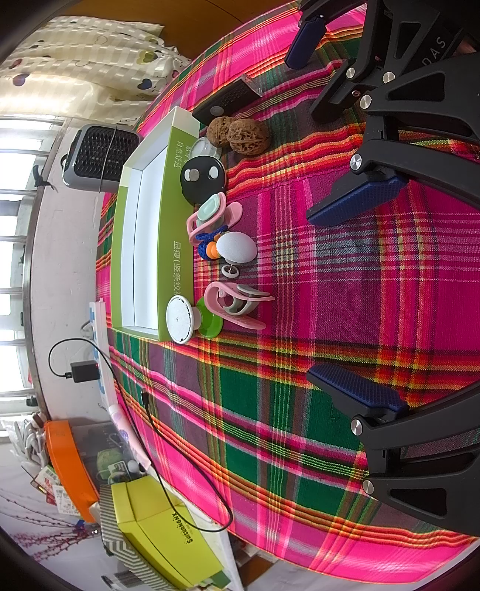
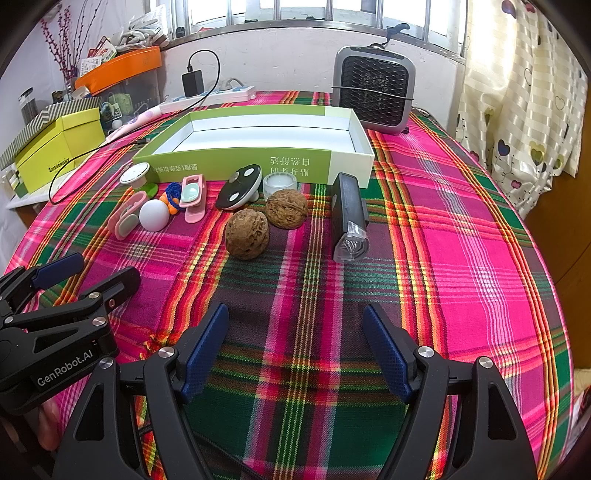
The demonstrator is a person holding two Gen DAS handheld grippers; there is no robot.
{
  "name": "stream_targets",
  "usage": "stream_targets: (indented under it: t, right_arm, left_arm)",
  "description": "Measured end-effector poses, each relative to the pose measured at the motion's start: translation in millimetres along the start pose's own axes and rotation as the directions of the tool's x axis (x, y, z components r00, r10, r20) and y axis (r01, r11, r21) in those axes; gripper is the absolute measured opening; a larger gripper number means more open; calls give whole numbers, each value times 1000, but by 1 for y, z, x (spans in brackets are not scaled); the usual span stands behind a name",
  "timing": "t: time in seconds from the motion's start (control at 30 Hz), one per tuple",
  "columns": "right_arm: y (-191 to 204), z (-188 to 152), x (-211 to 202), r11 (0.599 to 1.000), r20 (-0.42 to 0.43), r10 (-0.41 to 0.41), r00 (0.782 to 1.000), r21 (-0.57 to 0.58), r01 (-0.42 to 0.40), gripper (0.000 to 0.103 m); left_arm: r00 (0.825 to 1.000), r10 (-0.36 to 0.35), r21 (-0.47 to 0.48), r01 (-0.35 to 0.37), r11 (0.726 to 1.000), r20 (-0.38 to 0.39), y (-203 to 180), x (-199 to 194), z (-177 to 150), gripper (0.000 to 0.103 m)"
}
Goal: Organize objects
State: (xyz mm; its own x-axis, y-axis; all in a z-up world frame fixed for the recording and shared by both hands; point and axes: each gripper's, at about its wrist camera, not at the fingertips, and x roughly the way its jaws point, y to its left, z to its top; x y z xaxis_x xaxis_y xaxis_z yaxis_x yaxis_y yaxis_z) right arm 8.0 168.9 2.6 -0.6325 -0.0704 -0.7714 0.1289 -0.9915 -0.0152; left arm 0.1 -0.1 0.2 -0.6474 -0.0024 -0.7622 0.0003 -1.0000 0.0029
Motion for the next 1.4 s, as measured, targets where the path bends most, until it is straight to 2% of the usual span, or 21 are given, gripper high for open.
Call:
stream_targets:
  t: [0.9,1.1,1.27,1.4]
  right_arm:
    - [0,2,1,1000,-8,7,1000,-4,-7,75]
    - [-3,6,3,999,-10,33,999,5,-33,75]
    - [-5,13,-1,997,34,69,997,13,-70,75]
    - [-2,18,4,996,19,86,996,1,-86,75]
  left_arm:
    - [1000,-22,25,22,999,-8,-1,2,3,77]
    - [997,-70,17,70,997,-15,7,3,7,77]
    - [996,-86,-8,86,996,-15,17,6,11,77]
    - [993,-115,-16,115,993,-12,22,7,14,77]
